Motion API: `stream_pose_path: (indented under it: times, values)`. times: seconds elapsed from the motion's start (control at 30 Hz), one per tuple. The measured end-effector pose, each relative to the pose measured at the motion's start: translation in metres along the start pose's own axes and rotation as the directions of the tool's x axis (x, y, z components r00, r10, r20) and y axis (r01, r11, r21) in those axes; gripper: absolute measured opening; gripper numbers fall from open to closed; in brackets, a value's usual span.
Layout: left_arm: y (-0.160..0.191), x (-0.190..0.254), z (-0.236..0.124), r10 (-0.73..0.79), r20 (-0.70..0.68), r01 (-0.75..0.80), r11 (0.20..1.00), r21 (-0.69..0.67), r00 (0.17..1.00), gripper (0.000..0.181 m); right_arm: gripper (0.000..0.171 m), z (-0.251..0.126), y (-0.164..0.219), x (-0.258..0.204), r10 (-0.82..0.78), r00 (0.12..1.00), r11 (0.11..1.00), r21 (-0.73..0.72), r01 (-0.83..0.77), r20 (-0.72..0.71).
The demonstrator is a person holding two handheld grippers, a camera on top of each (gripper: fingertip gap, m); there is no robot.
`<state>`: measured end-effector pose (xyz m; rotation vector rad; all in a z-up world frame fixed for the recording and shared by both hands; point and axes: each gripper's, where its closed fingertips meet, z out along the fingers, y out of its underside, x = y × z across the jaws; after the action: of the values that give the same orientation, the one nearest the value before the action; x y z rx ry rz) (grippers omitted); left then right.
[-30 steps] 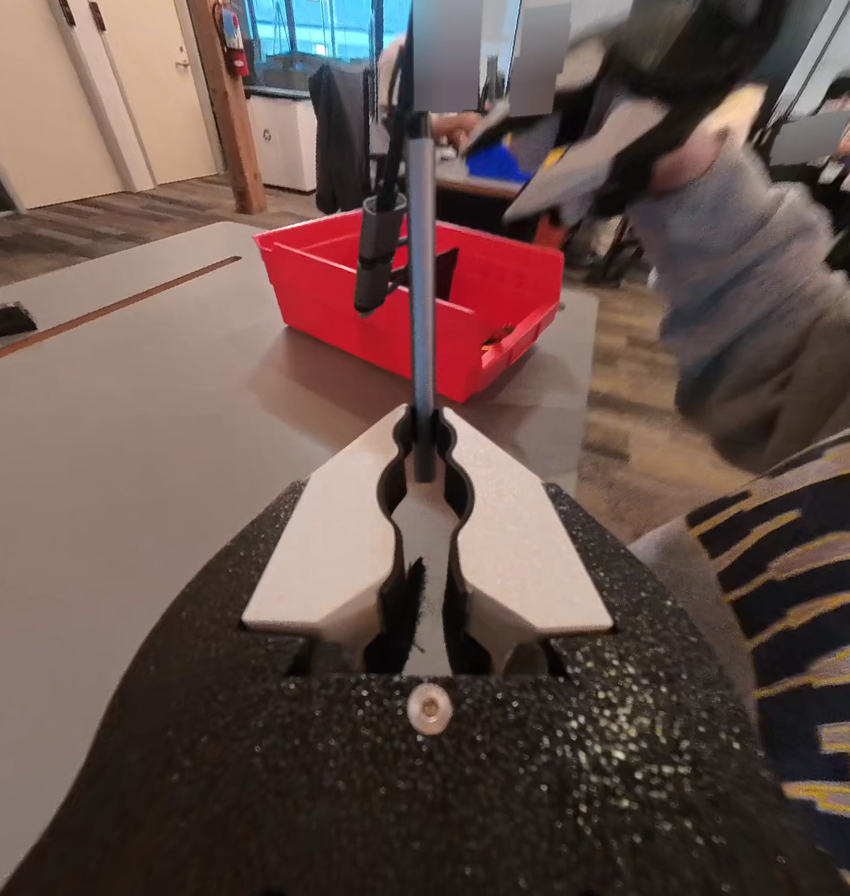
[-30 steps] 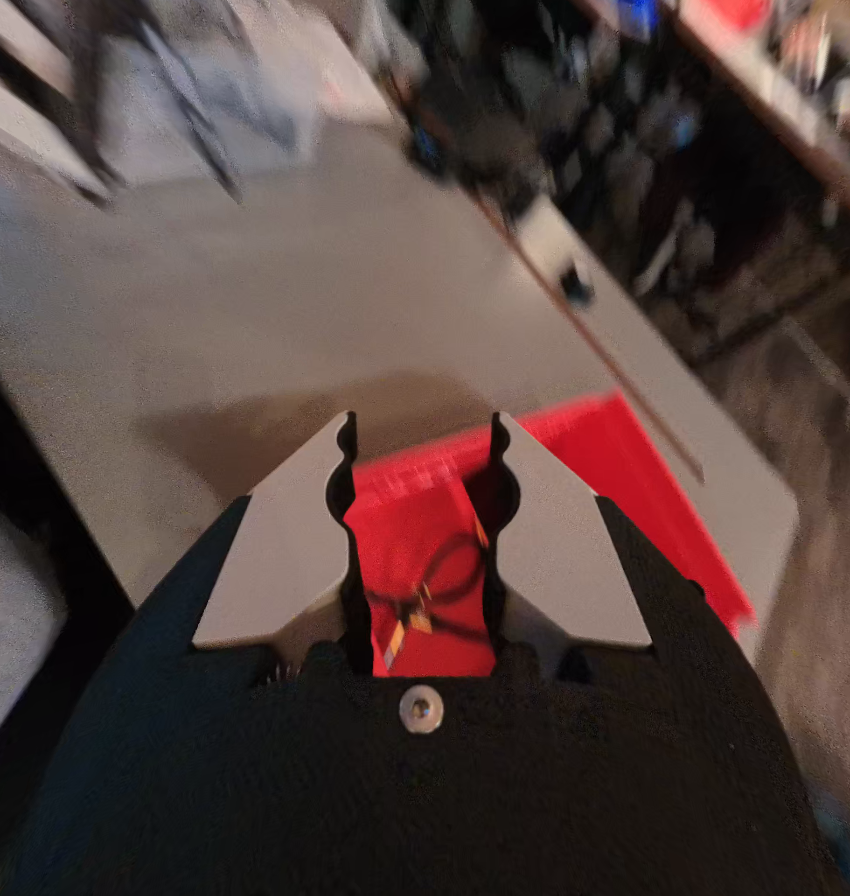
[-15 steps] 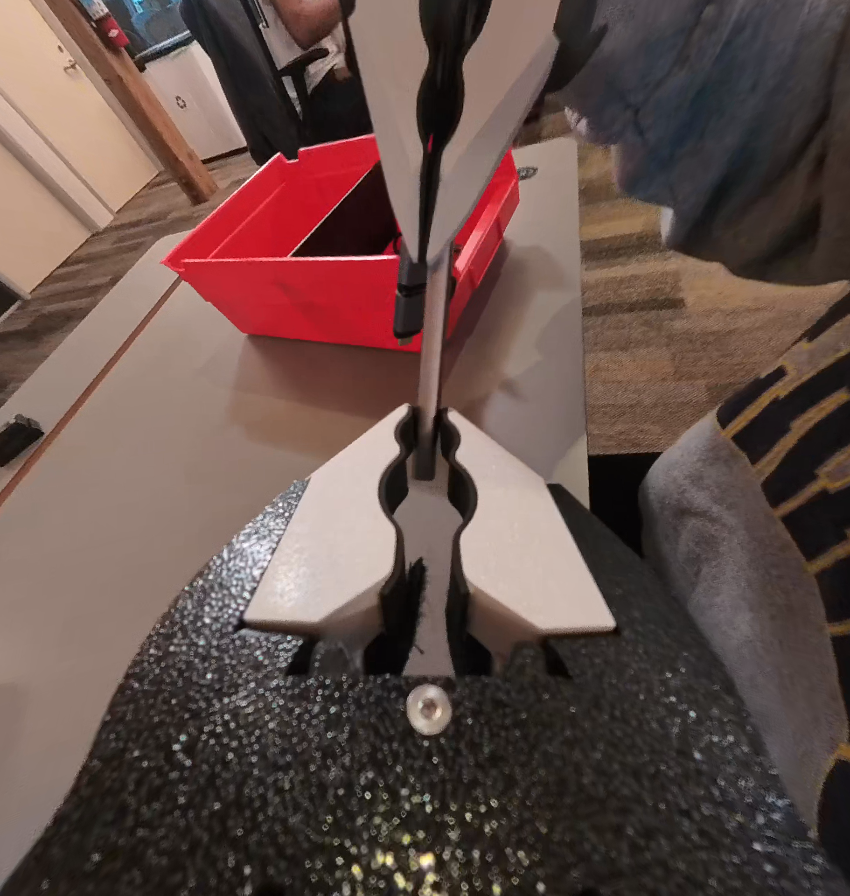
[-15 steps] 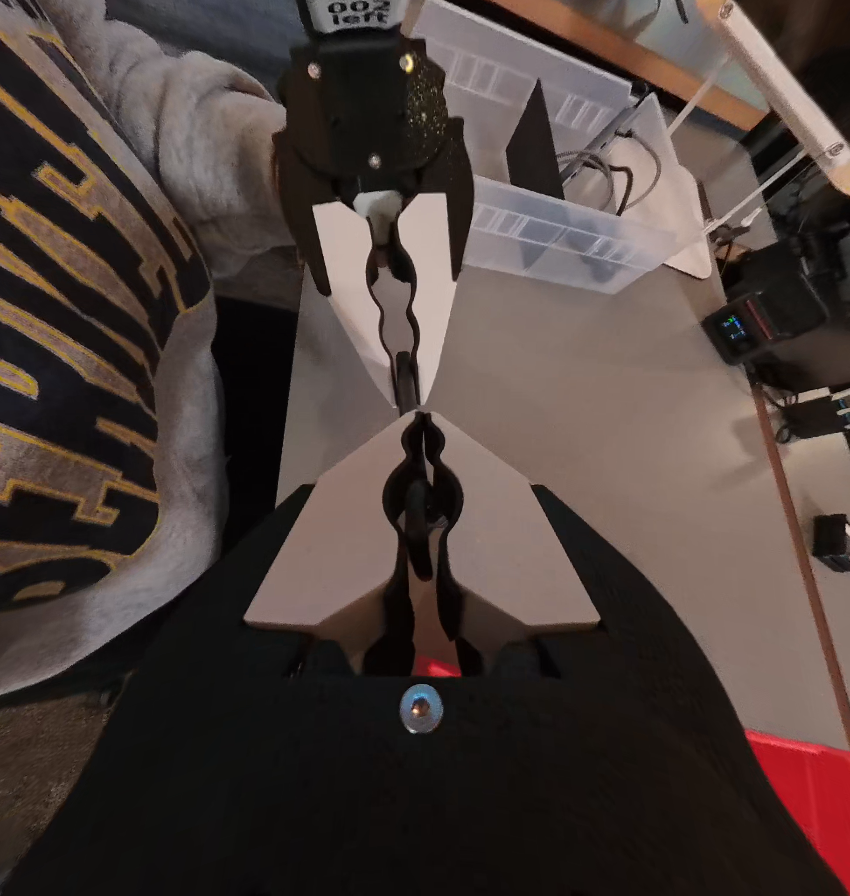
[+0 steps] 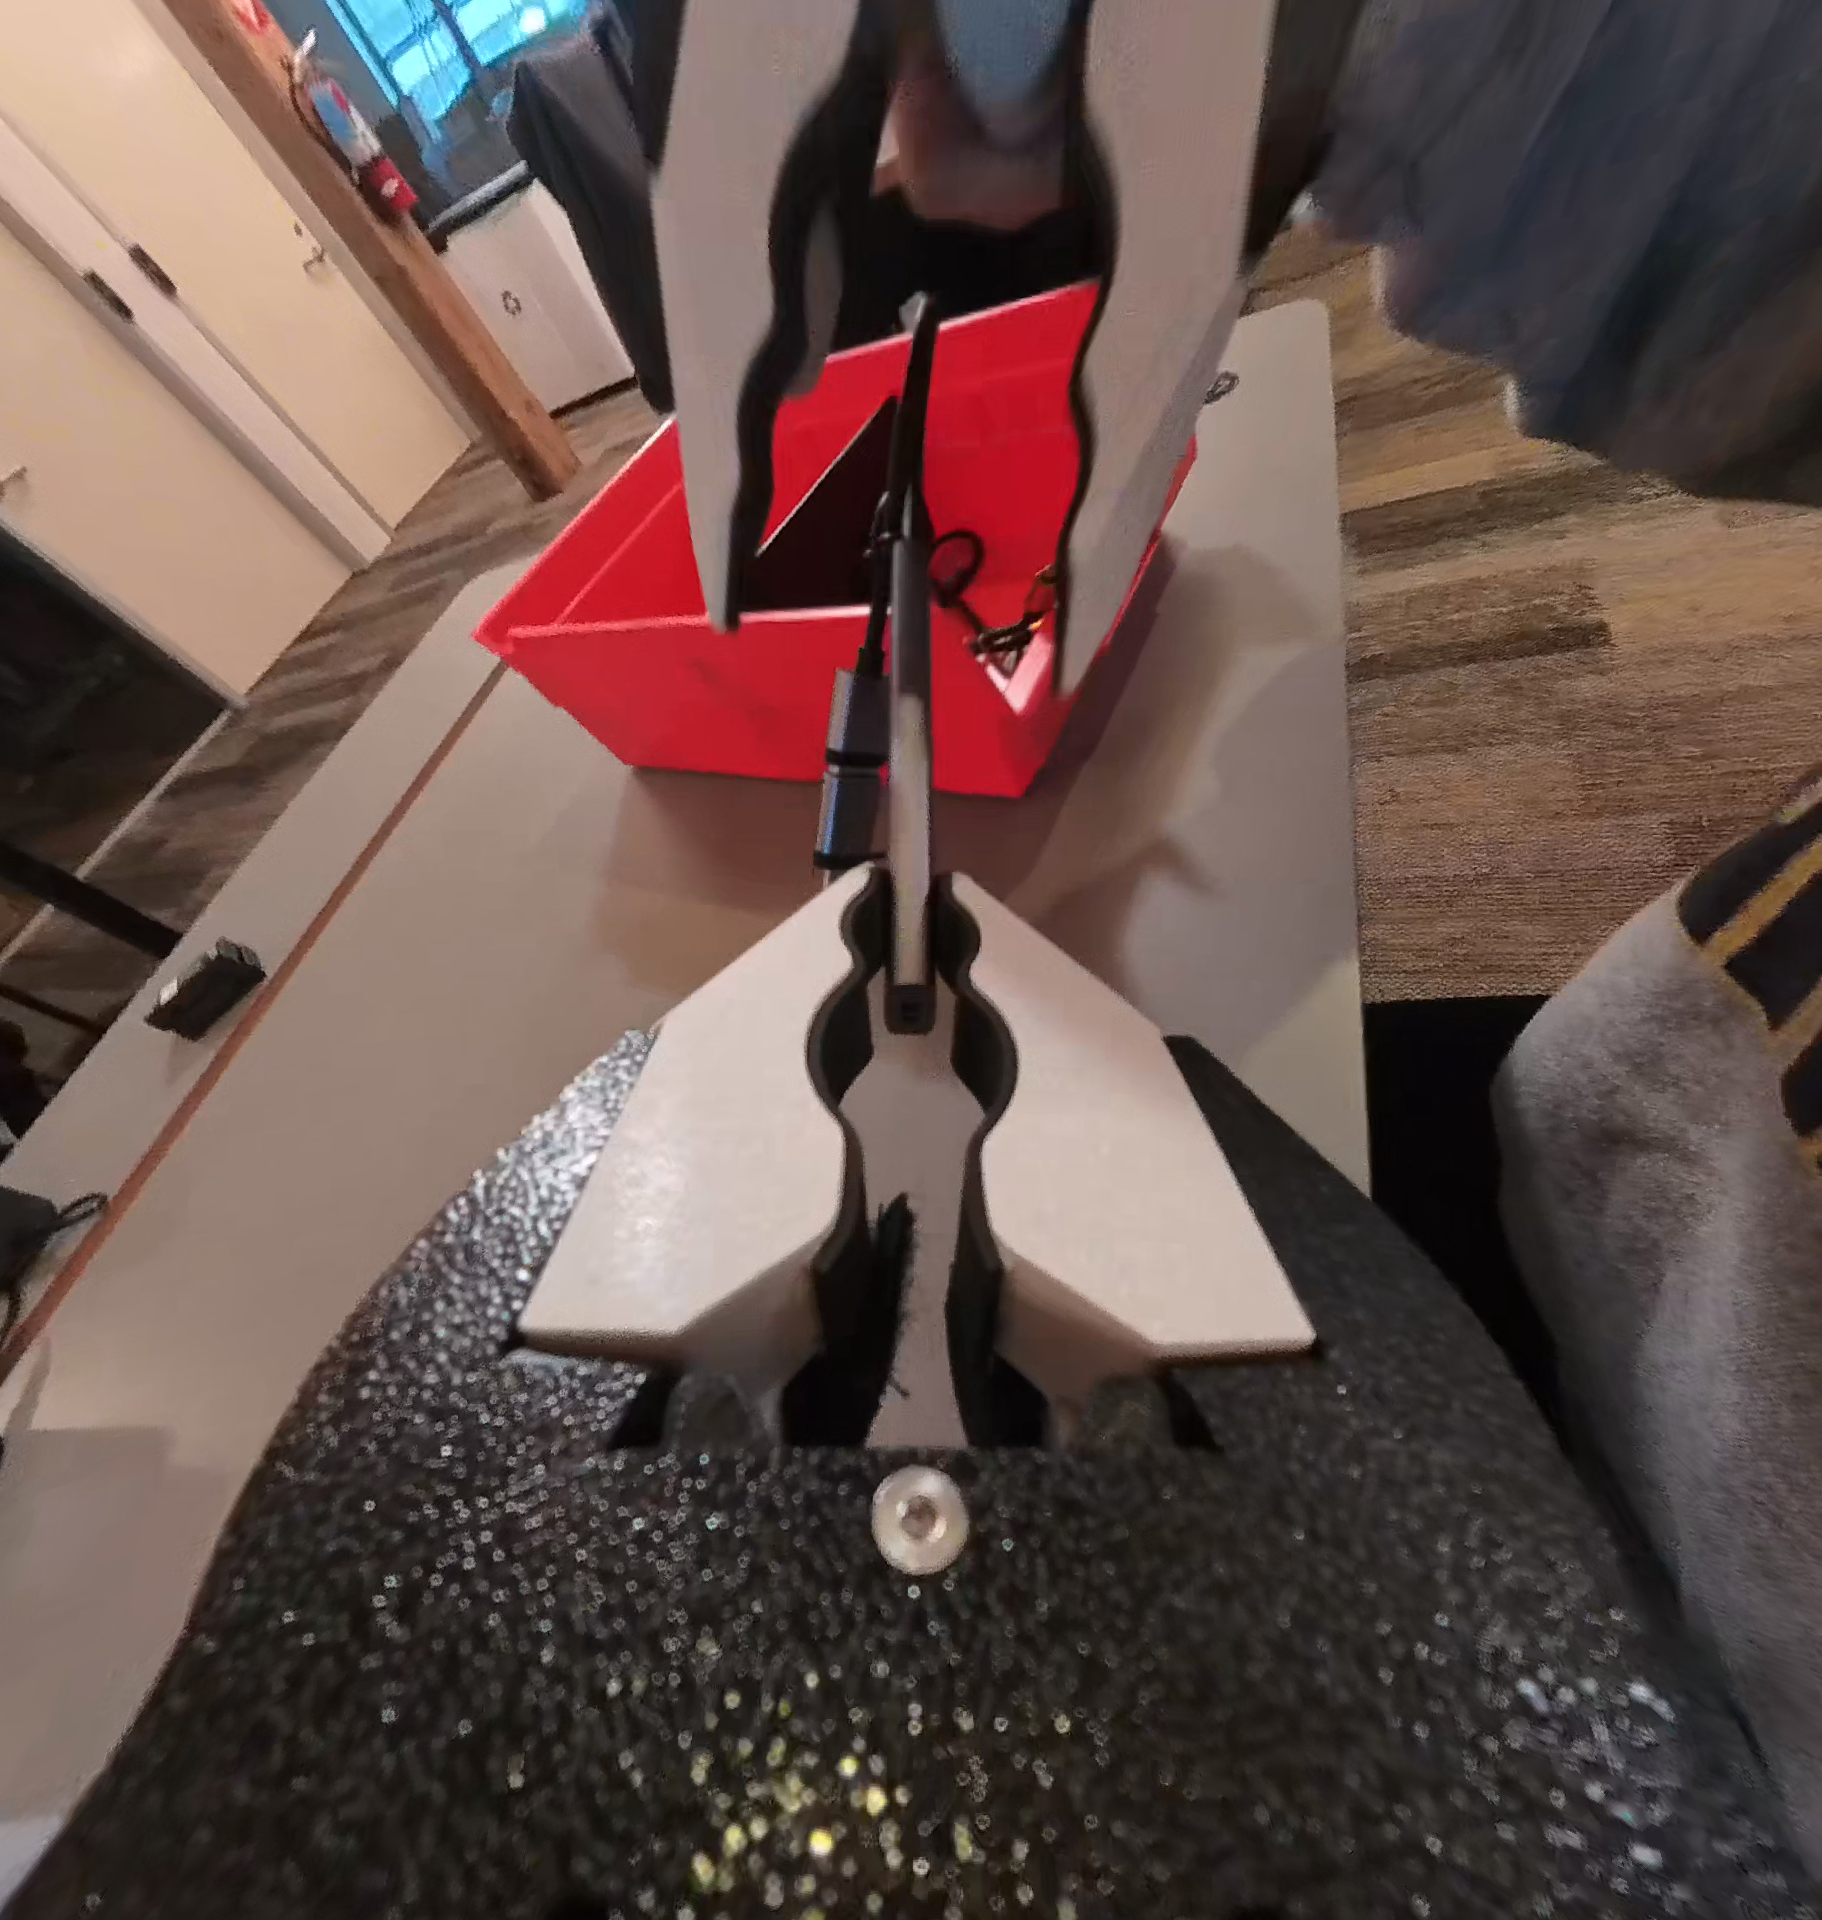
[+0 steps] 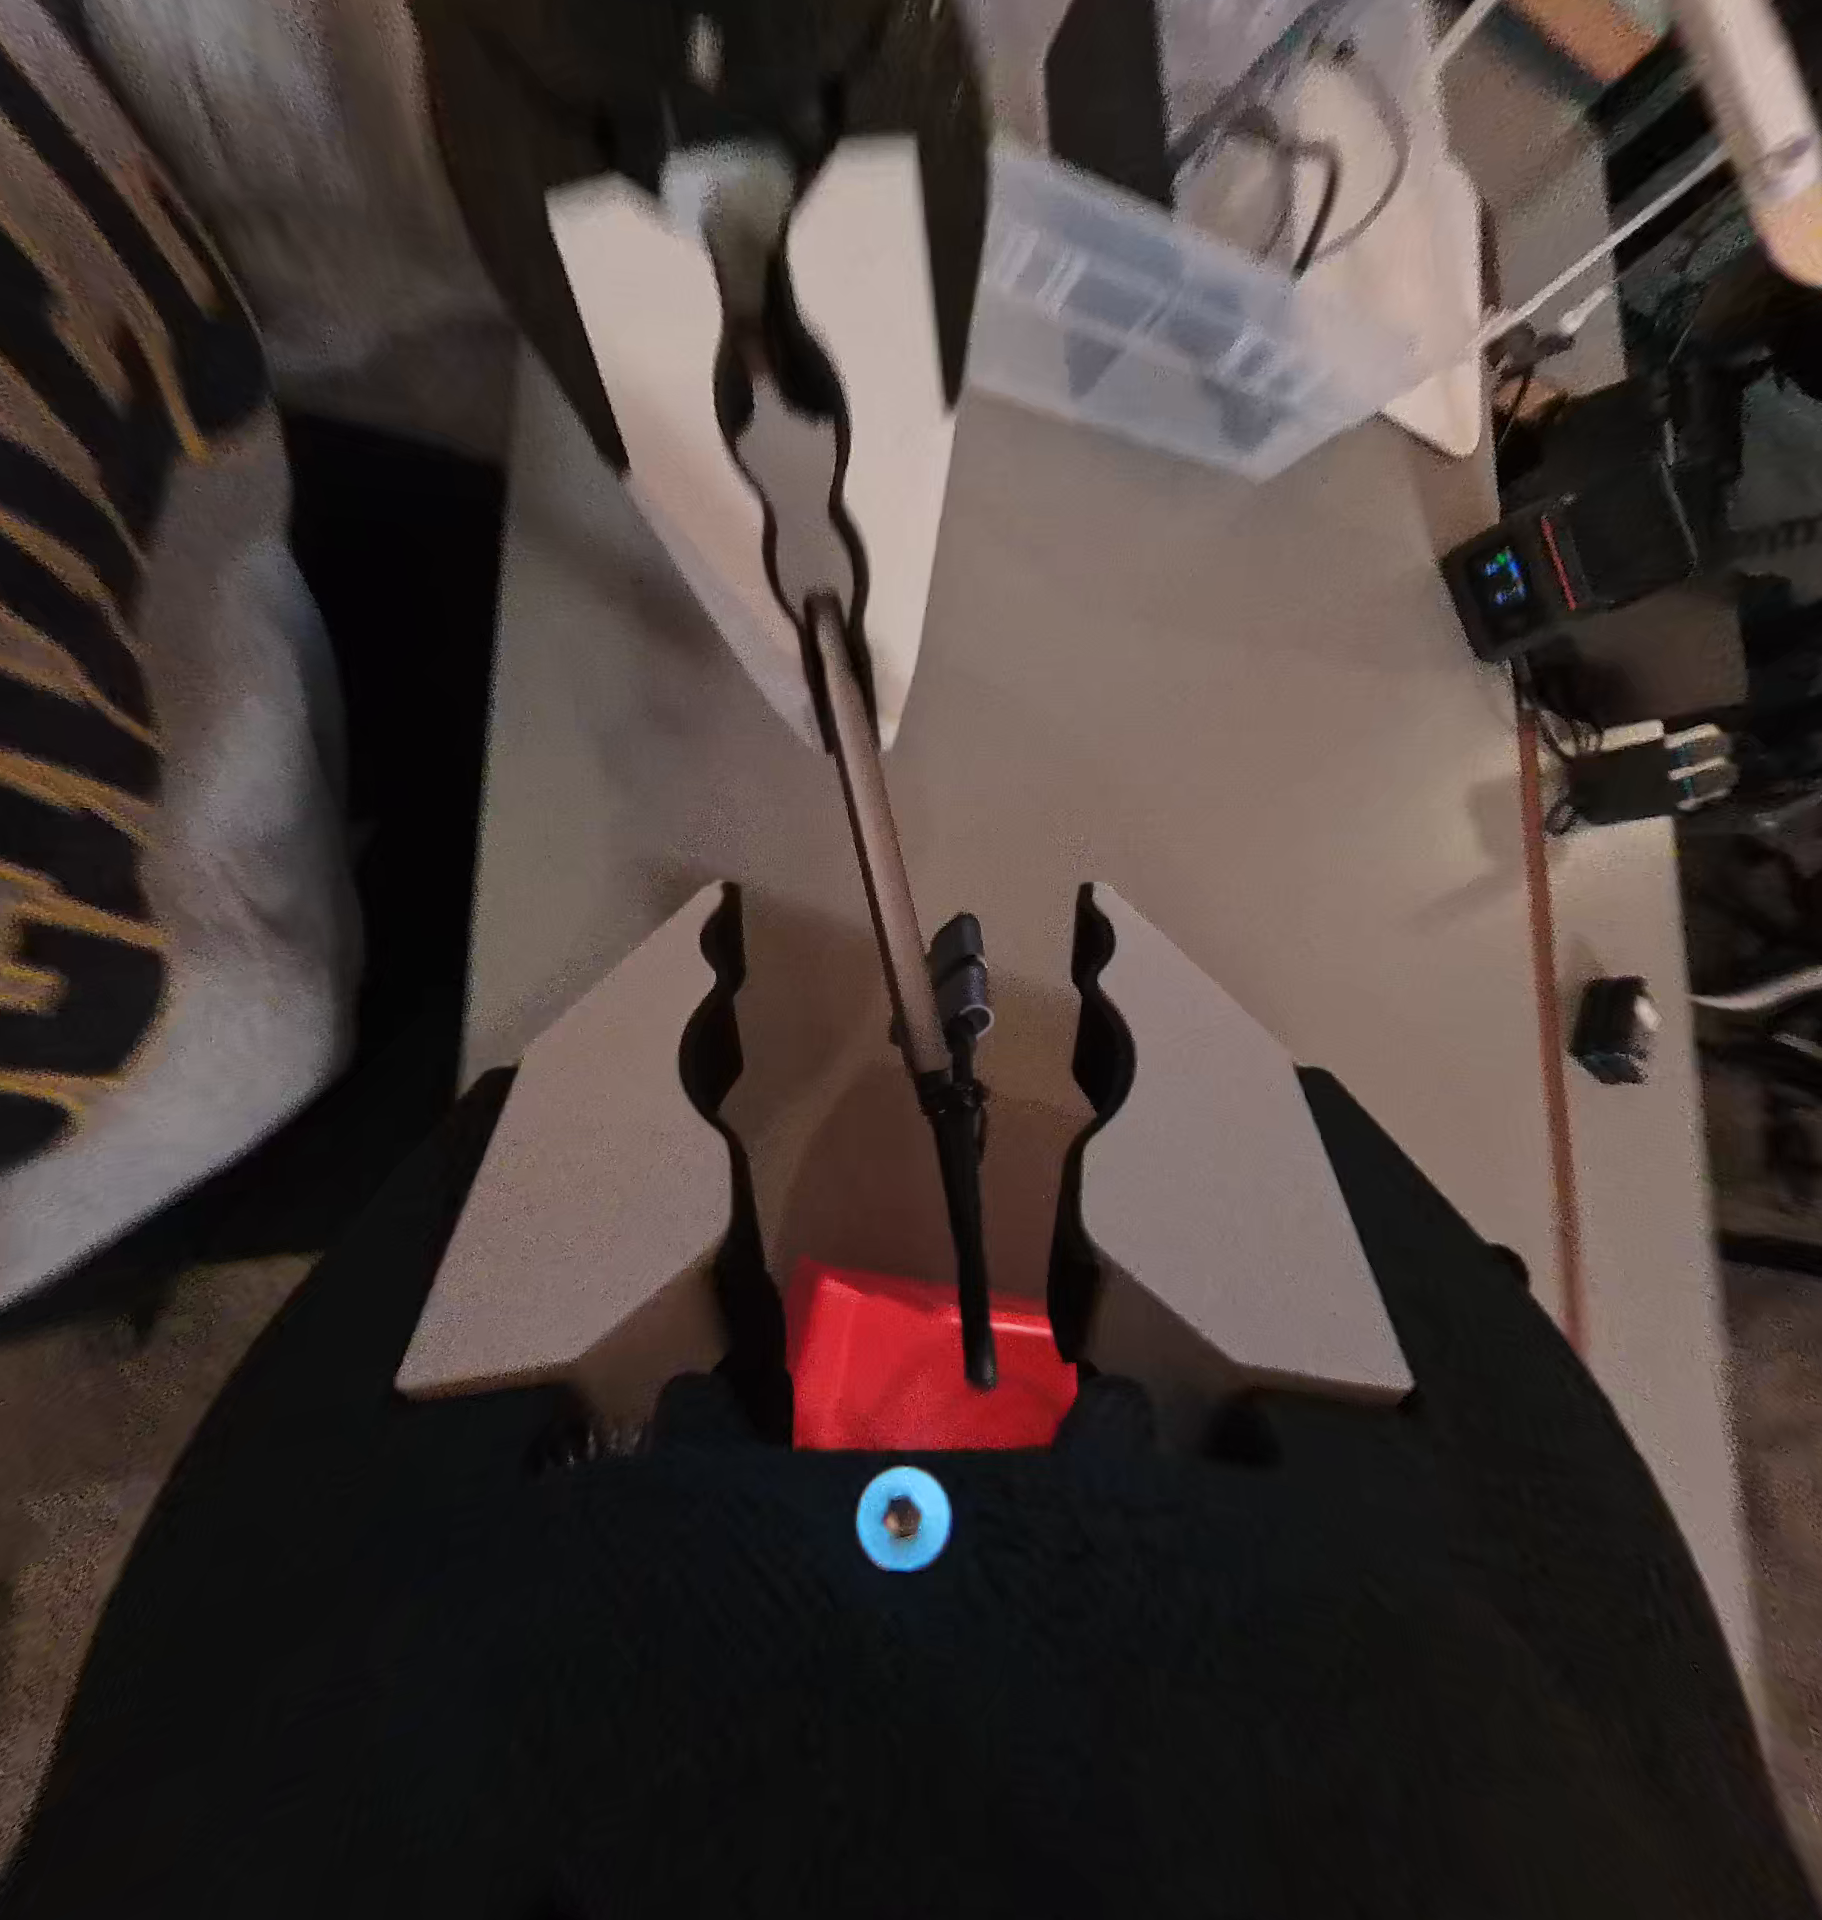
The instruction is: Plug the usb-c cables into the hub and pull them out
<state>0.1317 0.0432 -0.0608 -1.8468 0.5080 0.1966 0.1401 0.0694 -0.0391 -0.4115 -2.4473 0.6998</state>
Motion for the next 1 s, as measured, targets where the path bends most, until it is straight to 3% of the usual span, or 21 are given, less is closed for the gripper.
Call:
stream_pose_path:
  times: [0.03, 0.1, 0.17, 0.2, 0.27, 0.3, 0.37, 0.43, 0.53, 0.67, 0.77, 0.9, 0.93, 1.0]
  values:
    - [-0.004, 0.002, -0.001, 0.015, -0.006, -0.015, 1.000, 0.015, 1.000, 0.007, 0.058, 0.006, 0.008, -0.001, -0.047, 0.999, 0.997, -0.060, 0.046, -0.016]
    - [-0.007, 0.000, -0.002, 0.017, 0.007, -0.017, 1.000, 0.022, 1.000, 0.007, 0.009, 0.012, 0.013, -0.004, -0.113, 0.994, 0.988, -0.109, 0.112, -0.008]
    - [-0.013, -0.006, -0.005, -0.011, 0.048, 0.008, 0.998, 0.065, 0.999, 0.009, 0.007, 0.008, 0.013, -0.003, -0.105, 0.994, 0.989, -0.108, 0.106, 0.008]
    - [-0.017, -0.010, -0.009, -0.038, 0.061, 0.032, 0.995, 0.091, 0.997, 0.019, 0.007, 0.002, 0.015, 0.006, -0.104, 0.994, 0.988, -0.116, 0.102, -0.014]
    - [-0.017, -0.023, -0.018, -0.111, 0.115, 0.098, 0.989, 0.107, 0.987, 0.054, 0.007, -0.022, 0.036, 0.049, -0.083, 0.982, 0.981, -0.187, 0.051, -0.171]
    - [-0.016, -0.030, -0.024, -0.141, 0.142, 0.123, 0.985, 0.123, 0.980, 0.060, 0.007, -0.038, 0.056, 0.078, -0.049, 0.960, 0.973, -0.231, -0.017, -0.276]
    - [-0.017, -0.043, -0.040, -0.195, 0.192, 0.162, 0.971, 0.176, 0.962, 0.063, 0.007, -0.070, 0.116, 0.128, 0.052, 0.900, 0.920, -0.331, -0.212, -0.434]
    - [-0.018, -0.056, -0.060, -0.250, 0.258, 0.191, 0.953, 0.234, 0.933, 0.066, 0.007, -0.089, 0.180, 0.155, 0.123, 0.855, 0.830, -0.420, -0.366, -0.504]
    - [-0.012, -0.080, -0.099, -0.324, 0.402, 0.209, 0.929, 0.304, 0.856, 0.064, 0.007, -0.084, 0.248, 0.164, 0.181, 0.842, 0.720, -0.515, -0.465, -0.507]
    - [0.014, -0.108, -0.167, -0.467, 0.571, 0.328, 0.884, 0.334, 0.675, 0.050, 0.007, -0.060, 0.302, 0.147, 0.238, 0.865, 0.619, -0.618, -0.485, -0.441]
    - [0.024, -0.116, -0.211, -0.514, 0.618, 0.366, 0.857, 0.361, 0.594, 0.052, 0.008, -0.044, 0.319, 0.129, 0.338, 0.852, 0.588, -0.618, -0.523, -0.400]
    - [0.047, -0.128, -0.257, -0.485, 0.713, 0.380, 0.868, 0.320, 0.507, 0.051, 0.041, -0.047, 0.317, 0.127, 0.400, 0.800, 0.552, -0.580, -0.599, -0.446]
    - [0.054, -0.133, -0.265, -0.467, 0.734, 0.392, 0.872, 0.292, 0.492, 0.051, 0.052, -0.054, 0.309, 0.131, 0.395, 0.786, 0.548, -0.565, -0.617, -0.475]
    - [0.074, -0.148, -0.279, -0.427, 0.776, 0.445, 0.870, 0.213, 0.463, 0.052, 0.058, -0.069, 0.280, 0.146, 0.362, 0.751, 0.595, -0.483, -0.642, -0.552]
